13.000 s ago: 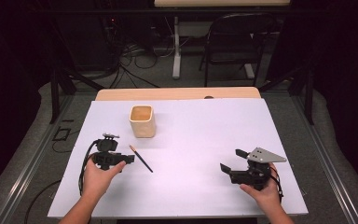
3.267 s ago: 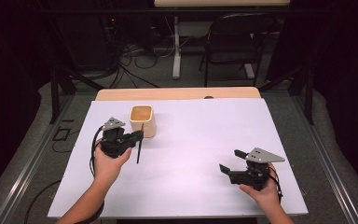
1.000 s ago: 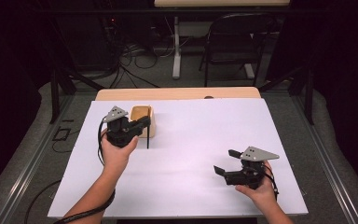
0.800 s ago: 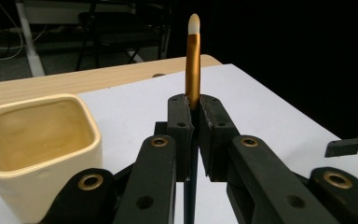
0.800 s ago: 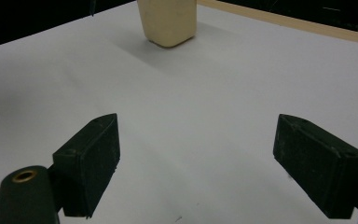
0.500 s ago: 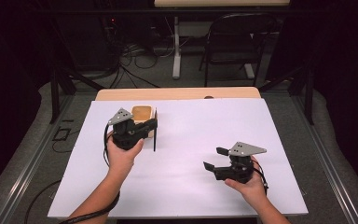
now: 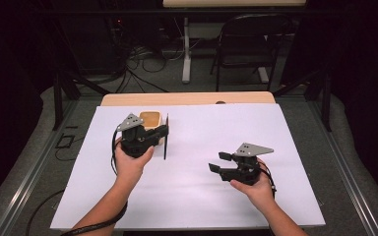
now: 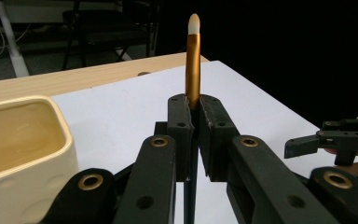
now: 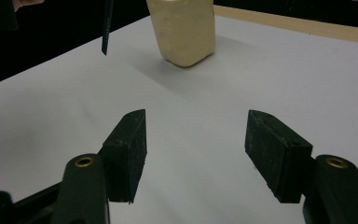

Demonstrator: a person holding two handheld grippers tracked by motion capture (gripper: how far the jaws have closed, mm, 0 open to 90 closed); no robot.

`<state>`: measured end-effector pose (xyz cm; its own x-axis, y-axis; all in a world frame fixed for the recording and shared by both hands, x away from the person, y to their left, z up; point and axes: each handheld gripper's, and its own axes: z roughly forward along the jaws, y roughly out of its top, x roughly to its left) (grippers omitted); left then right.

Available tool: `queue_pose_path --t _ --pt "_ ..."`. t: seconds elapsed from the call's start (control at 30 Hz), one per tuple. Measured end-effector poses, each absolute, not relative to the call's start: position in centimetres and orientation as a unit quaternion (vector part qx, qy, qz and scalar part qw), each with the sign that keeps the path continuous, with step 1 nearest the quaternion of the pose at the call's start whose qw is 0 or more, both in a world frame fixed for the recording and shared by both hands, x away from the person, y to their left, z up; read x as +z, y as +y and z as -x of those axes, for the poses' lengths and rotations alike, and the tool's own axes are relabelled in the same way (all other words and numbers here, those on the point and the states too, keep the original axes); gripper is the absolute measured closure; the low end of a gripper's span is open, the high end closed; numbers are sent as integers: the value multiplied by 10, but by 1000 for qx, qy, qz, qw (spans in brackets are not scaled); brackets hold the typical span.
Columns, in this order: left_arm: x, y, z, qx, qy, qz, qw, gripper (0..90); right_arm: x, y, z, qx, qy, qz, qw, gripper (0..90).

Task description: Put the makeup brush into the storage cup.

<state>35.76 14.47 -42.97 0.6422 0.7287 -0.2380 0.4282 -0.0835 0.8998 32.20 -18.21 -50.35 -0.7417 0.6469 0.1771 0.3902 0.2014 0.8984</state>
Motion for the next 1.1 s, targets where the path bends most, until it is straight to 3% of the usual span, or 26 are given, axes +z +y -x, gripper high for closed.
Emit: queue_pose_path --t 0.57,1.1 --pt "-430 137 -356 131 388 -731 545 835 -488 -157 -337 496 815 -295 55 465" --pt "-434 128 -356 124 382 -737 543 835 -481 -147 -343 501 808 -308 33 509"
